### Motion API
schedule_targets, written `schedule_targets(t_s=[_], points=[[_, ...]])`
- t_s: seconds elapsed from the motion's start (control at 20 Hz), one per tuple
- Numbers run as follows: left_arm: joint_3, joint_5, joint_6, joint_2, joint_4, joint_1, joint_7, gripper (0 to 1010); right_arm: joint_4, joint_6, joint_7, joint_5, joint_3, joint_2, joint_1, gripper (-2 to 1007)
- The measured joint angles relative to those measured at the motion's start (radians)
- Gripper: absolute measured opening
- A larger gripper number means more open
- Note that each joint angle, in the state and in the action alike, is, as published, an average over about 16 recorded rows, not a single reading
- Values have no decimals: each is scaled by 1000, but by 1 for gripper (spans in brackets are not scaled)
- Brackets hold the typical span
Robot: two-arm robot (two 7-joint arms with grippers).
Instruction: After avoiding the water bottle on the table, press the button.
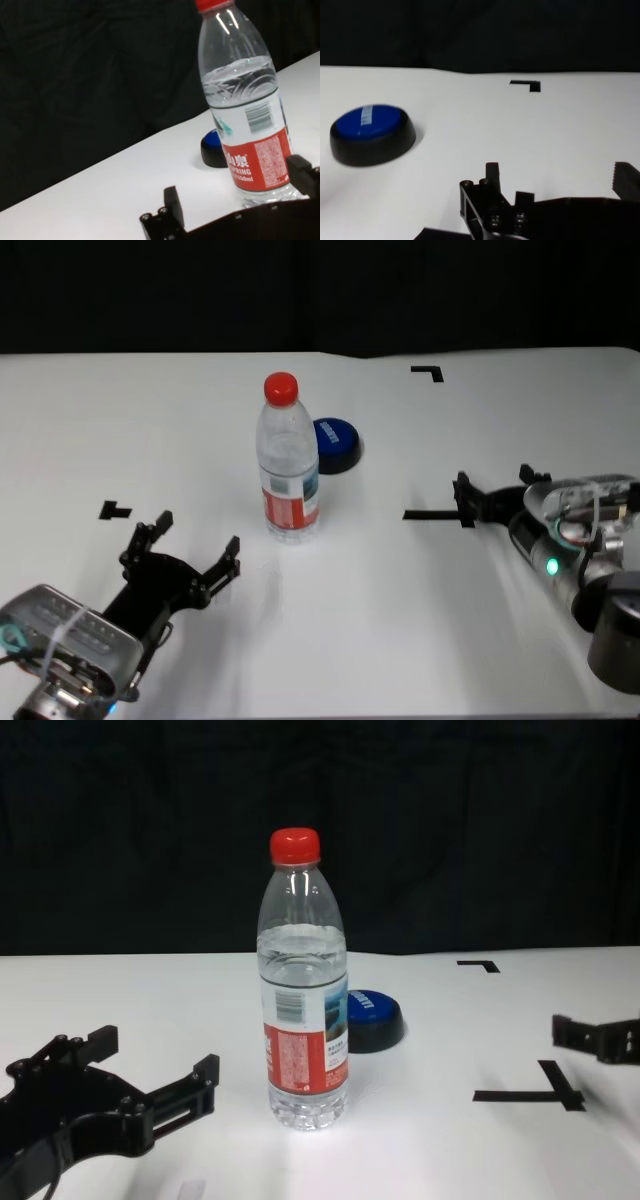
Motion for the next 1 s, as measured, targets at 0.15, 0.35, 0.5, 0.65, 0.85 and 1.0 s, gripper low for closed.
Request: schedule_targets(t_s=[0.15, 0.35, 0.5, 0.65, 0.85, 1.0], points=[[0, 0, 0, 0, 0, 0, 0, 1003, 5, -2, 4, -11, -4, -1, 1, 1003], [0, 0, 0, 0, 0, 0, 0, 1003, 11, -1, 6, -21, -10, 0, 5, 1003], [0, 0, 0, 0, 0, 0, 0, 1003, 13, 1, 7, -24, -12, 0, 7, 1003], [0, 0, 0, 0, 0, 0, 0, 1003, 11, -1, 7, -21, -10, -1, 5, 1003], [0, 0, 0, 0, 0, 0, 0, 1003, 10, -2, 6, -19, -9, -1, 4, 1003], [0, 0, 0, 0, 0, 0, 0, 1003, 9, -3, 6, -18, -8, -1, 4, 1003]])
